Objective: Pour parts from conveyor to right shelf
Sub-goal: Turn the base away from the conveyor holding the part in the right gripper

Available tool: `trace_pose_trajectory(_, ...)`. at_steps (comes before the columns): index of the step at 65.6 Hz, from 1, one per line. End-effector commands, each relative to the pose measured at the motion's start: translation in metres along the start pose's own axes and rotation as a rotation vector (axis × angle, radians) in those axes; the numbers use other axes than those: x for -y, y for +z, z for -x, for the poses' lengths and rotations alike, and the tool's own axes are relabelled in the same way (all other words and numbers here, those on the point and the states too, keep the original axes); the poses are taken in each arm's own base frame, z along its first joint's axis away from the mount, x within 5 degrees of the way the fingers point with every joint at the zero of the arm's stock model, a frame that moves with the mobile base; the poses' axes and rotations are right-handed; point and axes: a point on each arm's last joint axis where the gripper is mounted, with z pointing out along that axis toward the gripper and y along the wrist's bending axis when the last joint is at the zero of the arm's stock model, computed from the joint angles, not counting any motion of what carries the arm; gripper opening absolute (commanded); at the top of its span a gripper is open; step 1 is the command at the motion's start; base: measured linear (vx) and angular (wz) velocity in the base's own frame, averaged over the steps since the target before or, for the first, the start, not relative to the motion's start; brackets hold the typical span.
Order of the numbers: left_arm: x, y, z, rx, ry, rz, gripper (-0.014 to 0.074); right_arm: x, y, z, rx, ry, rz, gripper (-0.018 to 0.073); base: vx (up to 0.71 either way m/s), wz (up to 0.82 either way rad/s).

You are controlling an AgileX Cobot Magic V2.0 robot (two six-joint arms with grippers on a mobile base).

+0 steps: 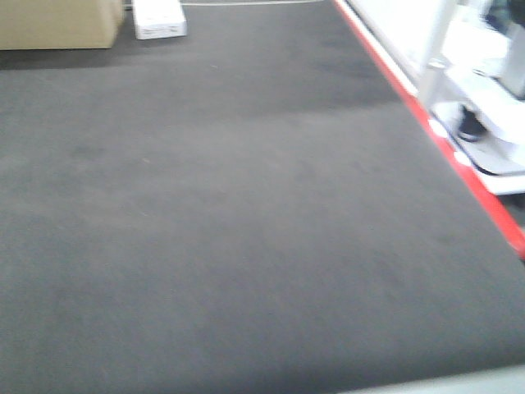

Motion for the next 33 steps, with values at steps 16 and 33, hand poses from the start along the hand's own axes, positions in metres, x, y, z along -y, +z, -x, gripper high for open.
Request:
trace_pose_trajectory(16, 0.0028, -0.0026, 0.0138, 0.104, -0.004, -0.031, -0.0006, 0.0034, -0.0022, 0.0136, 0.081, 0.003, -0.028, -0.0005, -0.32, -0.37)
trace_pose_trajectory(33, 0.0028, -0.0026, 0.0138, 0.104, -0.004, -0.031, -0.0006, 0.0034, -0.0022, 0.0136, 0.081, 0.003, -0.028, -0.0005, -0.36, -0.37)
